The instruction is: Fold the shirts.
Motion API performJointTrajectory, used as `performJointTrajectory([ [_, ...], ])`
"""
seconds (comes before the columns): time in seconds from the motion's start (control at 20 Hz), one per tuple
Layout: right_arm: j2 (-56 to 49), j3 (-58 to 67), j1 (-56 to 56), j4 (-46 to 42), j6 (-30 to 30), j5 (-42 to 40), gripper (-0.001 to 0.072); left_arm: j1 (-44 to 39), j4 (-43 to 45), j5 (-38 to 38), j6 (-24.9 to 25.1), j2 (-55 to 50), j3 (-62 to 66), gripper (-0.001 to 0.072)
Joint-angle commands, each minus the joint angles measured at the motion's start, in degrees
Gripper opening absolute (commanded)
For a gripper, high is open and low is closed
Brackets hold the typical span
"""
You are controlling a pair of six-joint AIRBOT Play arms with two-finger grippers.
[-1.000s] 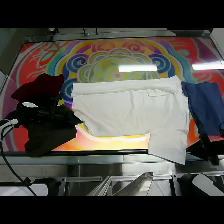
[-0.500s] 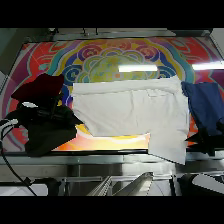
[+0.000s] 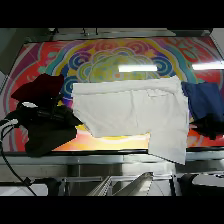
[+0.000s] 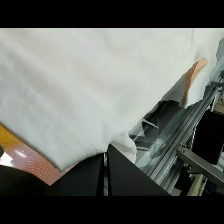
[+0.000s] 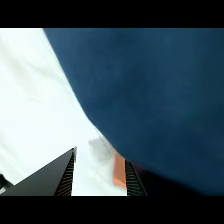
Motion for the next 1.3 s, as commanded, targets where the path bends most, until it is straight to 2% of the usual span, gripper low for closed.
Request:
performJointTrajectory([
  [0.0, -5.31, 0.61, 0.5, 6.16, -3.45, 0.96, 0.0365, 0.02, 0.0, -0.66, -0.04, 0.02, 0.07, 0.0014],
  [0.15, -6.43, 0.63, 1.2, 6.32, -3.5, 1.11, 0.0357, 0.02, 0.0, -0.76, -0.04, 0.0, 0.07, 0.0014],
  [0.25, -6.34, 1.18, 1.27, 6.93, -3.72, 3.23, 0.0039, 0.02, 0.0, -1.46, -0.04, 0.0, 0.07, 0.0014],
  [0.3, -6.05, 1.36, 1.27, 6.95, -3.67, 4.48, 0.0023, 0.04, 0.04, -2.29, -0.04, 0.02, 0.07, 0.0015],
  [0.45, -3.82, 1.38, 1.25, 5.11, -1.11, 6.71, 0.0014, 0.02, 0.07, -5.79, -0.66, 0.02, 0.04, 0.0014],
  [0.6, 0.46, 1.16, 1.25, -7.04, 6.58, 8.2, 0.0014, 0.02, 1.81, -8.02, -3.32, 0.02, 0.04, 0.0013],
  [0.7, 3.98, -0.07, 1.18, -14.36, 10.08, 8.83, 0.0014, 0.02, 6.45, -8.55, -6.56, 0.02, 0.04, 0.0013],
  [0.9, 8.22, -4.07, 1.07, -19.52, 12.72, 9.92, 0.0015, 0.15, 13.84, -9.64, -11.08, 0.02, 0.04, 0.0013],
  [1.1, 8.74, -7.58, 1.07, -22.56, 13.68, 9.84, 0.0015, 0.13, 14.23, -15.21, -11.96, 0.02, 0.04, 0.0013],
  [1.25, 9.16, -7.78, 1.01, -27.91, 15.69, 10.56, 0.0014, 0.09, 17.09, -16.11, -14.32, 0.02, 0.04, 0.0013],
])
